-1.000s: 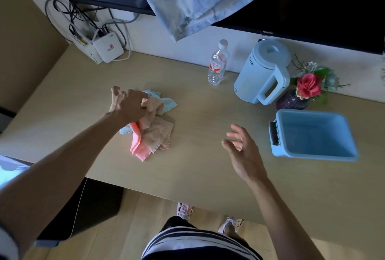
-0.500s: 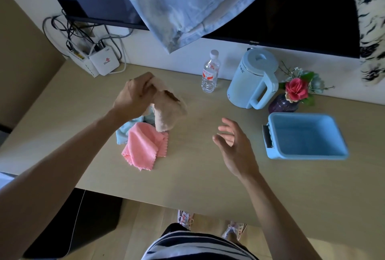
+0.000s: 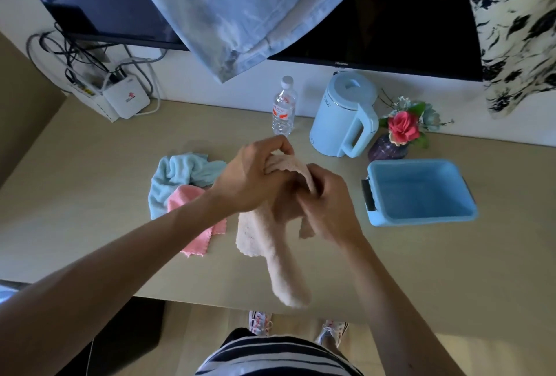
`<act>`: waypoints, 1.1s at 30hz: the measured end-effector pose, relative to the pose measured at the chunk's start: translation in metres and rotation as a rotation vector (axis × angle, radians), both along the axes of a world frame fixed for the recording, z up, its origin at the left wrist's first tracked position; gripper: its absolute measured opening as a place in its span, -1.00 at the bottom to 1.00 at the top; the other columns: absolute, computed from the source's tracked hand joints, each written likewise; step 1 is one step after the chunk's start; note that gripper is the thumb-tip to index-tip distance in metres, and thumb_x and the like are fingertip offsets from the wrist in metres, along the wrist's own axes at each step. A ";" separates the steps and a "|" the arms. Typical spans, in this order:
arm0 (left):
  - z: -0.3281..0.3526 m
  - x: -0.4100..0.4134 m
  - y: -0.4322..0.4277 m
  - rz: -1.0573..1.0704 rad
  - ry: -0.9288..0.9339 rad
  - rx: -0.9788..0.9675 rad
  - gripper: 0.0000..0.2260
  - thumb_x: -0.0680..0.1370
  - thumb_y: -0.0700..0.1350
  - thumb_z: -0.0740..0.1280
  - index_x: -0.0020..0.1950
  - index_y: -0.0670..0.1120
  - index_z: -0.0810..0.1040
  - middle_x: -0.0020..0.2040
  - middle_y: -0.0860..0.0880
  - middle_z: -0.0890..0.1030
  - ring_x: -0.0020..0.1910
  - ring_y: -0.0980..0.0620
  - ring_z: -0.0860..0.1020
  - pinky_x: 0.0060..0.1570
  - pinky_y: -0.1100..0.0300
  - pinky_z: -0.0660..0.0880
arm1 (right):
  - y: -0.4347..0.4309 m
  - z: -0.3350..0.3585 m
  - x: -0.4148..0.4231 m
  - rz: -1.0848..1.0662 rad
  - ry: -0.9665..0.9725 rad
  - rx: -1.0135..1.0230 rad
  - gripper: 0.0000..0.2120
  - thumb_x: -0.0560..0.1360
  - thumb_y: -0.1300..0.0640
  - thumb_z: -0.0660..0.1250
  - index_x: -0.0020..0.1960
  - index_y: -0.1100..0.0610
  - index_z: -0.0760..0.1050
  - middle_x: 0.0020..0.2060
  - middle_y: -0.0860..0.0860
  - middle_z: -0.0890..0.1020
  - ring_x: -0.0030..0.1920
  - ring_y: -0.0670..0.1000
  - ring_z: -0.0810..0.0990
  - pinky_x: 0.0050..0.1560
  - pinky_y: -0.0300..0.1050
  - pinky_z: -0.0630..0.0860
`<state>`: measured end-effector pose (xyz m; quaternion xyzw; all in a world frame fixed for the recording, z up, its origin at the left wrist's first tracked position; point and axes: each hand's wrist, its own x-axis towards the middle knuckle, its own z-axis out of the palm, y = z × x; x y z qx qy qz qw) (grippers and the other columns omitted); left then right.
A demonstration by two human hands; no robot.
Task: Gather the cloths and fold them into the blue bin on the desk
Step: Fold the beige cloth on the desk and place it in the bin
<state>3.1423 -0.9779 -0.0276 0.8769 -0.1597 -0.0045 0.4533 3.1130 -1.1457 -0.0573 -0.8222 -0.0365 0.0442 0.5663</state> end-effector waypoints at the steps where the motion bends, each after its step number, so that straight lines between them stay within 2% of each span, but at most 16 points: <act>1: 0.000 -0.001 0.000 -0.022 -0.021 0.025 -0.96 0.42 -0.17 0.31 -0.15 -0.07 0.49 -0.37 -0.01 0.50 -0.36 0.02 0.43 -0.35 0.20 0.36 | -0.007 -0.001 -0.002 -0.029 -0.008 0.002 -0.85 0.36 0.22 0.25 -0.22 -0.01 0.54 -0.38 -0.11 0.60 -0.33 -0.11 0.52 -0.32 -0.22 0.44; 4: -0.003 0.000 0.005 -0.084 -0.105 0.138 -0.95 0.41 -0.18 0.24 -0.21 -0.16 0.45 -0.40 -0.12 0.44 -0.34 -0.20 0.39 -0.33 -0.01 0.39 | -0.032 -0.002 -0.004 -0.084 -0.041 -0.004 -0.84 0.41 0.23 0.32 -0.18 -0.01 0.59 -0.36 -0.11 0.64 -0.33 -0.16 0.56 -0.29 -0.32 0.43; 7: -0.010 0.003 0.010 -0.088 -0.154 0.286 -1.00 0.48 -0.19 0.33 -0.13 -0.11 0.53 -0.39 -0.04 0.52 -0.36 -0.19 0.47 -0.32 -0.04 0.46 | -0.056 -0.004 -0.004 -0.057 -0.066 -0.066 -0.85 0.48 0.28 0.35 -0.13 0.06 0.61 -0.37 -0.06 0.61 -0.35 -0.13 0.52 -0.31 -0.27 0.39; 8: -0.012 0.002 0.012 -0.082 -0.167 0.314 -0.95 0.48 -0.21 0.33 -0.09 -0.09 0.55 -0.36 -0.01 0.55 -0.34 -0.18 0.50 -0.32 -0.03 0.48 | -0.063 -0.004 -0.003 -0.051 -0.068 -0.099 -0.85 0.50 0.29 0.35 -0.12 0.06 0.61 -0.36 -0.08 0.62 -0.32 -0.12 0.54 -0.29 -0.27 0.40; 11: -0.015 0.002 0.017 -0.069 -0.210 0.363 -0.82 0.46 -0.16 0.22 -0.01 -0.05 0.56 -0.27 0.00 0.62 -0.30 -0.19 0.55 -0.33 0.00 0.48 | -0.077 -0.003 0.000 -0.056 -0.087 -0.180 -0.82 0.51 0.32 0.34 -0.09 0.05 0.60 -0.30 -0.17 0.64 -0.23 -0.16 0.59 -0.22 -0.35 0.40; 14: -0.017 0.001 0.025 -0.050 -0.232 0.371 -0.85 0.50 -0.14 0.23 0.01 -0.03 0.54 -0.26 0.01 0.62 -0.32 -0.19 0.57 -0.35 -0.01 0.50 | -0.087 -0.002 0.002 -0.097 -0.096 -0.207 -0.77 0.49 0.37 0.31 -0.03 0.07 0.60 -0.22 -0.14 0.67 -0.19 -0.15 0.62 -0.19 -0.30 0.47; 18: -0.011 -0.001 0.033 -0.032 -0.270 0.359 -0.89 0.50 -0.13 0.28 -0.02 -0.05 0.56 -0.30 0.03 0.60 -0.35 -0.18 0.55 -0.38 0.02 0.48 | -0.101 -0.003 0.006 -0.172 -0.143 -0.213 -0.80 0.48 0.37 0.32 -0.03 0.09 0.57 -0.24 -0.14 0.66 -0.26 -0.15 0.59 -0.30 -0.42 0.43; 24: -0.005 0.003 0.041 0.022 -0.277 0.369 -0.86 0.46 -0.14 0.32 -0.03 -0.06 0.62 -0.33 0.10 0.55 -0.35 -0.12 0.54 -0.37 0.13 0.41 | -0.115 -0.003 0.019 -0.175 -0.172 -0.221 -0.88 0.45 0.15 0.31 -0.06 0.00 0.58 -0.23 -0.15 0.67 -0.22 -0.20 0.61 -0.23 -0.46 0.42; 28: -0.019 0.016 0.049 0.044 -0.204 0.368 -0.94 0.50 -0.19 0.42 -0.05 -0.07 0.63 -0.31 0.04 0.61 -0.35 -0.07 0.57 -0.34 0.13 0.44 | -0.120 -0.015 0.027 -0.162 -0.172 -0.276 -0.90 0.54 0.21 0.38 -0.07 0.02 0.57 -0.20 -0.21 0.66 -0.15 -0.33 0.61 -0.19 -0.53 0.39; 33: -0.037 0.035 0.051 0.141 -0.134 0.284 -0.95 0.50 -0.23 0.49 -0.06 -0.19 0.68 -0.22 -0.07 0.70 -0.25 -0.13 0.64 -0.21 0.05 0.56 | -0.116 -0.030 0.041 -0.218 -0.136 -0.274 -0.98 0.55 0.19 0.40 -0.05 0.12 0.61 -0.22 -0.14 0.66 -0.20 -0.26 0.61 -0.17 -0.34 0.46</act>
